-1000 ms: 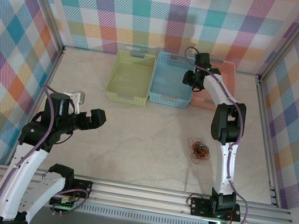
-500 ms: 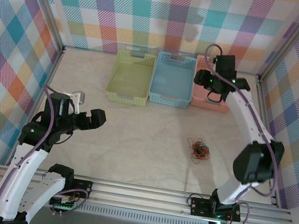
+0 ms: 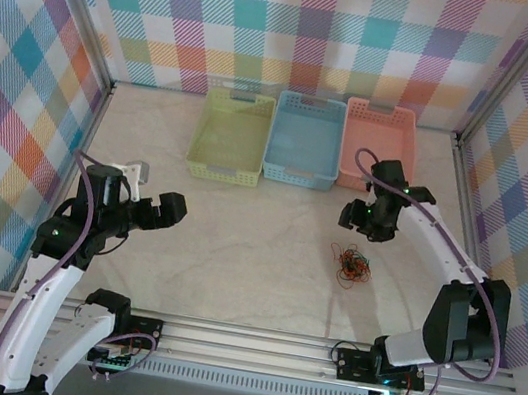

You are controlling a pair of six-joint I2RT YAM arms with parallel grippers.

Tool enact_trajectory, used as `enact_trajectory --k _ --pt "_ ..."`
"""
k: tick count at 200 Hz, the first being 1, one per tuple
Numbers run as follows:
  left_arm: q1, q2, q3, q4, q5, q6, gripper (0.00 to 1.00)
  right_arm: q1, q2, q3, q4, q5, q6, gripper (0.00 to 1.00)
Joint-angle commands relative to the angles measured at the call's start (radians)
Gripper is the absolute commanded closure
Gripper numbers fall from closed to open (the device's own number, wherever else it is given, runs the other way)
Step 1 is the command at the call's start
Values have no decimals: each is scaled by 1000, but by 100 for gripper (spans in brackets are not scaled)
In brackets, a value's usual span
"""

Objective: Untangle the cables

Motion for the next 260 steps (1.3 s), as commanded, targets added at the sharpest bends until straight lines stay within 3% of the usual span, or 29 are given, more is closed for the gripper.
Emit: enact_trajectory --k 1,55,120,151,206,260 --pt "-6 -14 -11 -8 9 14 0 0 -17 -28 -51 -9 -9 41" --pt "-6 -13 -14 -6 14 13 0 1 12 -129 -50 -23 -15 36" --pt "-6 -12 -15 -7 9 14 0 10 114 -151 -33 -19 -25 39" --pt "-7 -5 -14 -9 12 15 0 22 141 -142 -24 -23 -27 49" --pt "-6 -2 -16 -9 11 15 0 73 170 -152 55 -109 -18 81" --pt "-6 12 -16 -6 11 15 0 218 185 -55 103 -222 0 92"
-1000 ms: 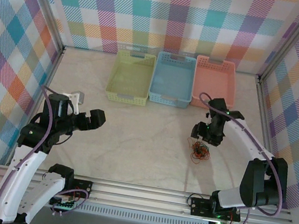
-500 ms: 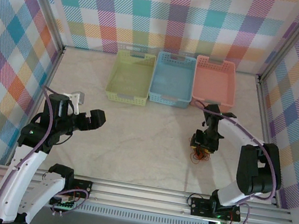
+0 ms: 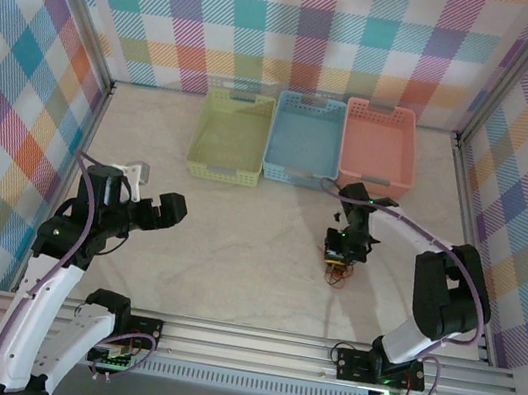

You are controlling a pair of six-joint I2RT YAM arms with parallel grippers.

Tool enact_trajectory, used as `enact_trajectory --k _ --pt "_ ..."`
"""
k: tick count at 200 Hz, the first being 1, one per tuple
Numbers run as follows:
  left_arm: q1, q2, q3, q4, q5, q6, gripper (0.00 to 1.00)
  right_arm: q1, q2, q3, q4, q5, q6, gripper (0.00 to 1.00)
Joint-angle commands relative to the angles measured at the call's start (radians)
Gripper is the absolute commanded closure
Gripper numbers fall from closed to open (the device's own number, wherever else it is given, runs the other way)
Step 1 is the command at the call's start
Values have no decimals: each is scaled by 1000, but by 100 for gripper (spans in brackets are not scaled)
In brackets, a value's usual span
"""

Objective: Untangle the cables

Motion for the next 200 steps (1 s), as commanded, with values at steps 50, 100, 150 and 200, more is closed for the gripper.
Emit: enact_trajectory --k 50,100,150,200 --pt "-6 23 -8 -11 -3 13 0 209 124 278 65 -157 35 94" --pt "-6 99 1 21 167 -44 0 261 263 426 147 -243 -37 90" --pt "-9 78 -22 85 216 -154 1 253 294 420 193 -316 -67 59" --pt "-60 68 -118 213 139 -289 4 231 136 301 283 -275 -110 56"
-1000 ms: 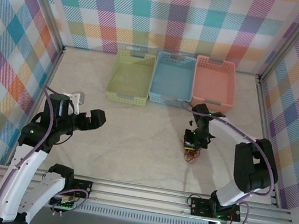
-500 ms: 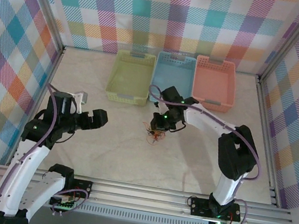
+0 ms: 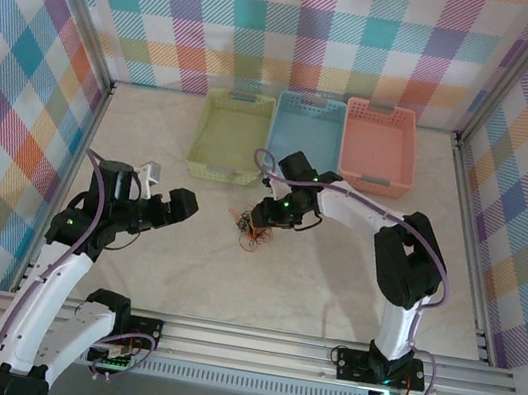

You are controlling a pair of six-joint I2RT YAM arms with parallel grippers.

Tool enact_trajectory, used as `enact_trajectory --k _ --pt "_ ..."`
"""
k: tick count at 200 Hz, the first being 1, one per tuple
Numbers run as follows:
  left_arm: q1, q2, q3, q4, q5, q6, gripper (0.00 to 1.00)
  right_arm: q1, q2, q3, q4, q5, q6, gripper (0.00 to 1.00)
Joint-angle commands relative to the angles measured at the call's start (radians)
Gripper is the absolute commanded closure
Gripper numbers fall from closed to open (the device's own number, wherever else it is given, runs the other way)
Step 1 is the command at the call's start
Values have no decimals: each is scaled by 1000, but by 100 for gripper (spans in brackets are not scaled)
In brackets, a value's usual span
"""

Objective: Untangle the cables

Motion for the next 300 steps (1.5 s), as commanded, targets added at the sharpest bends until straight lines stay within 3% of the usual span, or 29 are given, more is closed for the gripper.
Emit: enact_trajectory --k 1,52,79,112,141,206,300 --pt "-41 0 -60 102 -29 -103 4 -20 -123 -65 72 -6 -40 56" --pt "-217 221 -5 195 -214 -119 7 -32 -384 -286 407 59 -100 55" --pt "-261 402 30 267 -278 -129 15 -32 -435 -429 641 119 -116 55" --pt "-290 592 39 368 -269 -130 26 -32 -398 -492 757 118 -90 57" --pt "-297 663 11 463 -254 -139 33 -32 -408 -585 891 161 -85 59" --pt "-301 755 2 579 -155 -104 43 -31 -429 -646 914 194 -71 60" --pt "-299 788 40 513 -242 -165 42 -32 -403 -624 894 201 -66 61"
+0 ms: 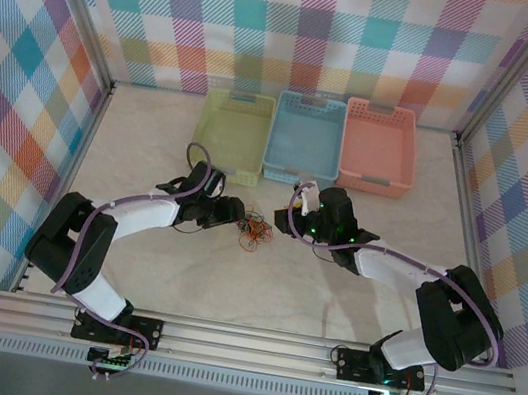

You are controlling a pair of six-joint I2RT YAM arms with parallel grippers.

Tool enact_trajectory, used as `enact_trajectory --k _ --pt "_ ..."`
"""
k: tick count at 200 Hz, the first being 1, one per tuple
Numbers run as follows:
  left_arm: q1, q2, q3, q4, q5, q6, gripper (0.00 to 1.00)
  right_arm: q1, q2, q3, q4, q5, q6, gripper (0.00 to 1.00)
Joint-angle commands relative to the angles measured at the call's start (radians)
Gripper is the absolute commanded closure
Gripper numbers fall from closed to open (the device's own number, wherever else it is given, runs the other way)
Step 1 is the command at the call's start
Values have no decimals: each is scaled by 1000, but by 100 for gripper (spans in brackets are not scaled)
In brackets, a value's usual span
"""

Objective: Untangle the cables

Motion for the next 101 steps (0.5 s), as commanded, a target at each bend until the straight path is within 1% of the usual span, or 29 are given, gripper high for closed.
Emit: enact_trajectory --k 1,15,27,36,44,59,73,89,96,101 --pt "-8 0 25 -20 -46 -36 43 1 4 18 17 0 4 61" --pt "-8 11 31 -17 -68 -74 45 1 3 19 13 3 5 61" --pt "-9 37 48 -11 -41 -92 46 1 4 17 19 1 5 62" --pt "-8 61 77 -42 -33 -93 47 1 7 20 16 -5 7 62" --pt "-9 74 98 -74 -43 -86 49 2 10 25 11 -10 7 62" --pt "-7 72 114 -107 -81 -82 50 2 14 29 3 -8 7 62" --pt "-8 63 125 -118 -89 -91 52 1 14 28 2 -6 7 62" --pt "-9 61 145 -130 -102 -93 63 1 17 32 -4 -4 4 62" --pt "-9 66 152 -130 -110 -92 64 1 17 34 -9 -1 4 62" --pt "-8 72 158 -167 -112 -91 64 1 17 34 -11 -1 3 62"
